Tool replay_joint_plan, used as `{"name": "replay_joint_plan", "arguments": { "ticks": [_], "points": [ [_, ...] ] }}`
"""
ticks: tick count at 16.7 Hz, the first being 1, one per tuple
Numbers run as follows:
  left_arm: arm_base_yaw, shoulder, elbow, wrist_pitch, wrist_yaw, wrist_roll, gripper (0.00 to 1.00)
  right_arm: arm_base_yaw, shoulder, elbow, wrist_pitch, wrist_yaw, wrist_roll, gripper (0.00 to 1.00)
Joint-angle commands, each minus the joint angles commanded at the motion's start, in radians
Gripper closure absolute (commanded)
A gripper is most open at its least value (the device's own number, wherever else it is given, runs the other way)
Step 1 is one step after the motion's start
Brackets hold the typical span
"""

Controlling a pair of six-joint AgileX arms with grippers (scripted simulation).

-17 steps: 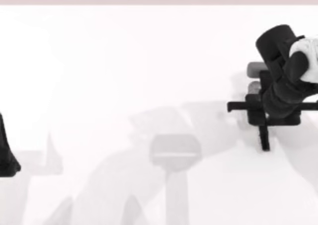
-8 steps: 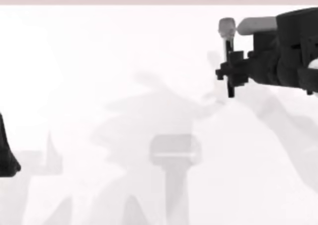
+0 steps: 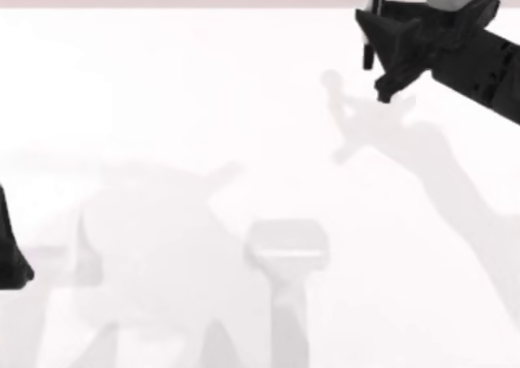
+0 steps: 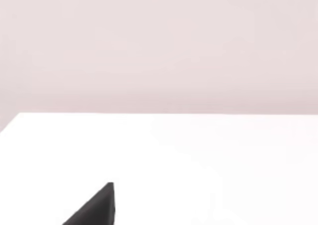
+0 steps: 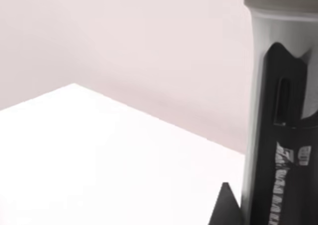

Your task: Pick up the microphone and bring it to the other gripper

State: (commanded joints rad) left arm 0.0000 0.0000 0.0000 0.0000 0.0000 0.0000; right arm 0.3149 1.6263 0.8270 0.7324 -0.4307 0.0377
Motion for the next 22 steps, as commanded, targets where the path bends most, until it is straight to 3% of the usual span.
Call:
{"name": "replay_joint_plan", "arguments": {
  "ticks": [3, 9, 11, 17, 19, 22],
  "points": [
    [0.000, 0.000, 0.000, 0.000, 0.000, 0.000, 0.00, -0.002, -0.033, -0.019, 0.061, -0.025, -0.020, 1.00],
    [0.000, 0.000, 0.000, 0.000, 0.000, 0.000, 0.00, 0.019, -0.032, -0.014, 0.057, -0.010, -0.017, 1.00],
    [0.000, 0.000, 0.000, 0.000, 0.000, 0.000, 0.00, 0.066, -0.044, -0.011, 0.049, 0.039, -0.015, 1.00],
    [0.000, 0.000, 0.000, 0.000, 0.000, 0.000, 0.00, 0.275, -0.096, -0.004, 0.012, 0.239, -0.007, 1.00],
    [0.000, 0.000, 0.000, 0.000, 0.000, 0.000, 0.00, 0.306, -0.105, -0.003, 0.006, 0.270, -0.006, 1.00],
    [0.000, 0.000, 0.000, 0.000, 0.000, 0.000, 0.00, 0.308, -0.106, -0.003, 0.006, 0.271, -0.006, 1.00]
  ]
}}
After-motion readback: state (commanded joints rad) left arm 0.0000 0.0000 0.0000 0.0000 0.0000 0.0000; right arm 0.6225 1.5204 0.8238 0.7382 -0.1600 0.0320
